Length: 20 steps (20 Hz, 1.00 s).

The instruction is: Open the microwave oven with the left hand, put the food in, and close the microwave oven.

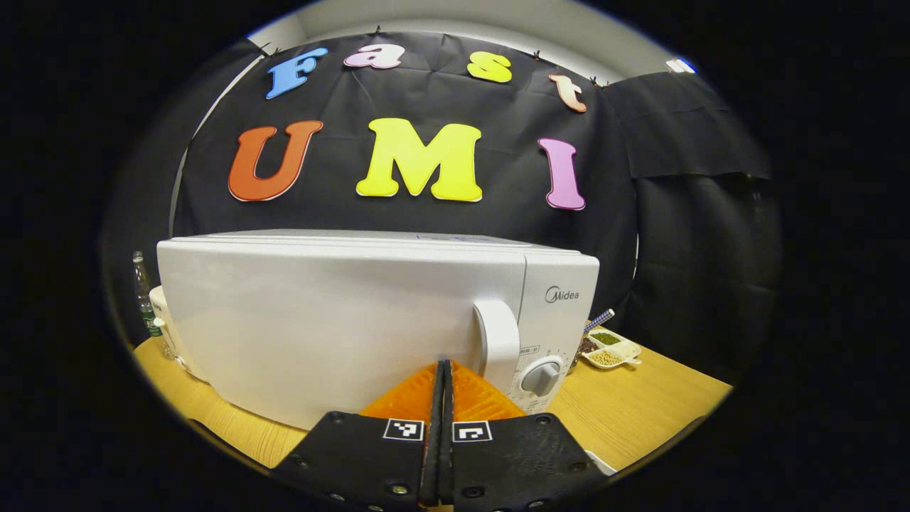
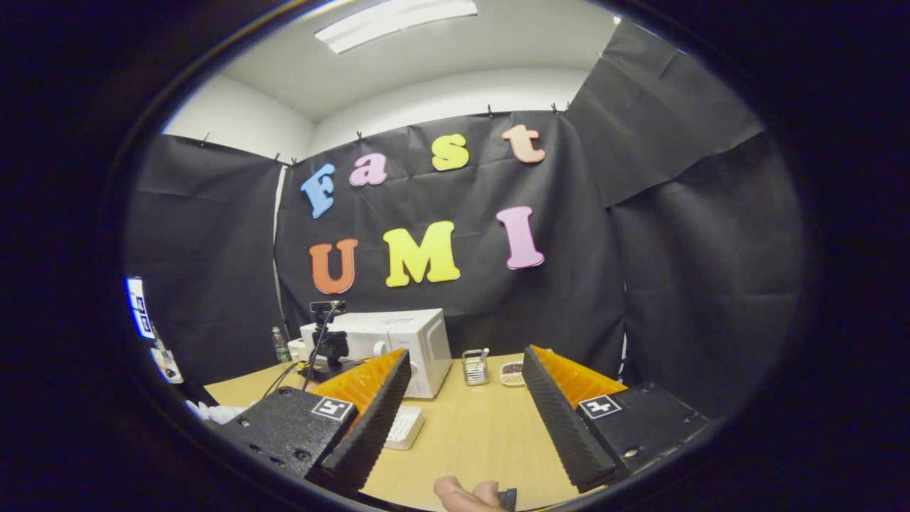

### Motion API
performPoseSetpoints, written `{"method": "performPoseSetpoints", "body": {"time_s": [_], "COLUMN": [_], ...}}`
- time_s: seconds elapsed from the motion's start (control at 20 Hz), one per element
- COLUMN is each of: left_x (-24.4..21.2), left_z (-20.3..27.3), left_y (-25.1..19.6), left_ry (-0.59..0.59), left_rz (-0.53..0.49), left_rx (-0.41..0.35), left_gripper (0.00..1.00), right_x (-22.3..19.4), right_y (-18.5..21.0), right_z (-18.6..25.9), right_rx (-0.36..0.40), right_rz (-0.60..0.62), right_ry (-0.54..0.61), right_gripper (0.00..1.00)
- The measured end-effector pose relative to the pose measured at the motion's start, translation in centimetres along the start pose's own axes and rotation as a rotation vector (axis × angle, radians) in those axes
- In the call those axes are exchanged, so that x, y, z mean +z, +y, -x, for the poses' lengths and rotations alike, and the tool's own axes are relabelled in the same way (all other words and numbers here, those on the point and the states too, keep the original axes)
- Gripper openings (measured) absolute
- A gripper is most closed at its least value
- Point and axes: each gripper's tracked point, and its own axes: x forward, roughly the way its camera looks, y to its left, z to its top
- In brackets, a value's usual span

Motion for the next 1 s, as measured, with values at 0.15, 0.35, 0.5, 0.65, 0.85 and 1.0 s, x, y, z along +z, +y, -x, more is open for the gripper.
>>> {"method": "performPoseSetpoints", "body": {"time_s": [0.15, 0.35, 0.5, 0.65, 0.85, 1.0], "left_x": [0.0, 0.1, -0.1, -0.9, -0.4, 1.7], "left_z": [0.1, 0.2, 0.2, 0.8, 3.5, 6.7], "left_y": [0.3, 0.3, 0.2, -0.1, -0.2, 0.3], "left_ry": [-0.002, 0.007, 0.017, 0.051, 0.039, -0.013], "left_rz": [0.035, 0.047, 0.022, 0.003, -0.030, -0.049], "left_rx": [0.000, -0.011, -0.003, -0.019, -0.044, 0.014], "left_gripper": [0.01, 0.01, 0.01, 0.01, 0.01, 0.96], "right_x": [0.6, 0.9, 1.2, 1.2, 0.5, -0.1], "right_y": [-0.5, -0.3, 0.1, 0.8, 0.7, 1.5], "right_z": [0.6, 1.6, 1.9, 2.0, 1.5, 1.1], "right_rx": [-0.023, -0.042, -0.042, -0.044, -0.082, -0.089], "right_rz": [0.006, 0.012, 0.014, 0.015, 0.040, 0.034], "right_ry": [-0.017, -0.019, -0.025, -0.021, -0.002, 0.012], "right_gripper": [1.00, 1.00, 1.00, 1.00, 0.89, 1.00]}}
